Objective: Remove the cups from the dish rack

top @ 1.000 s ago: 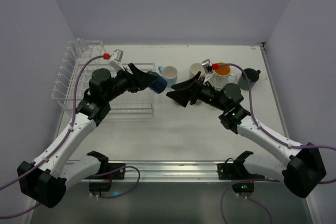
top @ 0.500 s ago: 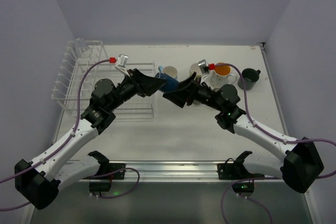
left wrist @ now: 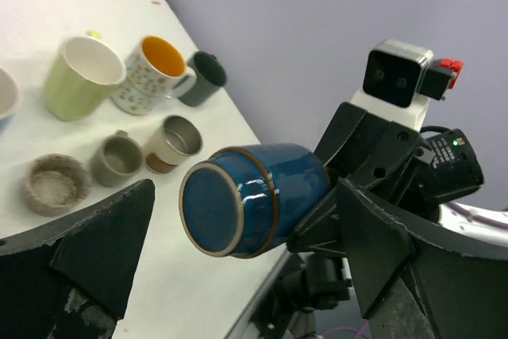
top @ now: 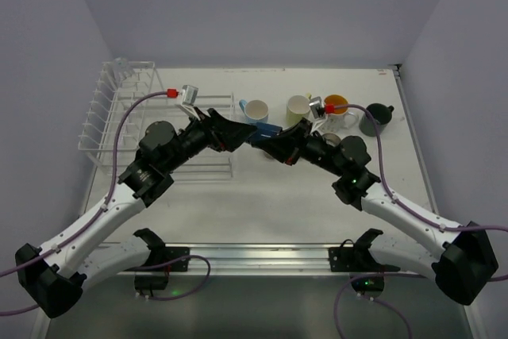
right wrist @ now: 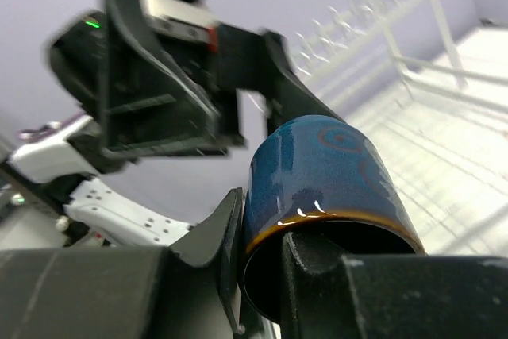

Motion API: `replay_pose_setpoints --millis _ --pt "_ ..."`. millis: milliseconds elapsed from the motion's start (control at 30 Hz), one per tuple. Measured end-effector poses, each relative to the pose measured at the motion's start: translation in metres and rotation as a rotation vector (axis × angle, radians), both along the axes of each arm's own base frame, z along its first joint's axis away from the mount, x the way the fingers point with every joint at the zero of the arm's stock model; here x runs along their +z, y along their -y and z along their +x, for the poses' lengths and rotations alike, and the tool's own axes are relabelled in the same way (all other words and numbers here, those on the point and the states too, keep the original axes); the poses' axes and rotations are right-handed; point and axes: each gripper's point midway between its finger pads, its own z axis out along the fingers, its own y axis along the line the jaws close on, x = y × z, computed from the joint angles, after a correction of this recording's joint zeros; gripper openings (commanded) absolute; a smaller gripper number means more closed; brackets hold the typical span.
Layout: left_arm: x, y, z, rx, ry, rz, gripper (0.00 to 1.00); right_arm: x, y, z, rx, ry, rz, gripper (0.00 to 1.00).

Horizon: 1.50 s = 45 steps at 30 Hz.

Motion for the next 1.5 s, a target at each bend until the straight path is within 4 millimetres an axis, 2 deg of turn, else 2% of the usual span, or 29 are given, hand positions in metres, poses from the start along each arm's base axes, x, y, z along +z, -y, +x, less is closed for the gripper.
replay_pose_setpoints --millis 167,333,500,600,700,767,900,1067,1233,1267,1367,1400,1500 --pt "0.004 -0.025 0.004 0.104 0.078 0.148 1.00 -0.053 0.014 0.008 -0.100 -0.133 -0.205 0.00" --pt "0.000 -0.059 0.000 0.206 0.152 0.311 1.00 -0.119 0.051 0.020 -0.272 -0.303 -0.507 0.00" --pt "-0.026 -0.083 0.000 0.259 0.172 0.483 1.00 -0.174 0.092 0.020 -0.369 -0.457 -0.754 0.00" --pt "-0.052 -0.097 0.002 0.296 0.153 0.575 1.00 -0.208 0.097 0.011 -0.344 -0.549 -0.887 0.00" --pt "-0.070 -0.115 0.002 0.351 0.139 0.651 1.00 -0.237 0.091 0.001 -0.308 -0.611 -1.032 0.00" --pt "-0.075 -0.127 0.001 0.395 0.138 0.680 1.00 -0.249 0.081 -0.002 -0.285 -0.623 -1.108 0.00" --pt "-0.071 -0.143 -0.002 0.463 0.152 0.682 1.00 -0.259 0.066 0.002 -0.279 -0.614 -1.190 0.00" --pt "-0.067 -0.149 -0.001 0.496 0.155 0.680 1.00 -0.272 0.060 0.015 -0.312 -0.617 -1.254 0.01" --pt "-0.071 -0.153 0.001 0.516 0.144 0.696 1.00 -0.287 0.056 0.019 -0.325 -0.617 -1.316 0.04" --pt "-0.072 -0.154 0.001 0.520 0.142 0.699 1.00 -0.290 0.056 0.019 -0.325 -0.618 -1.324 0.06" --pt "-0.073 -0.156 0.003 0.535 0.135 0.709 1.00 -0.294 0.055 0.017 -0.320 -0.620 -1.336 0.26" --pt "-0.074 -0.157 0.004 0.541 0.130 0.715 1.00 -0.294 0.055 0.017 -0.319 -0.619 -1.336 0.36" --pt "-0.079 -0.161 0.007 0.564 0.114 0.737 1.00 -0.292 0.053 0.018 -0.323 -0.605 -1.333 0.45"
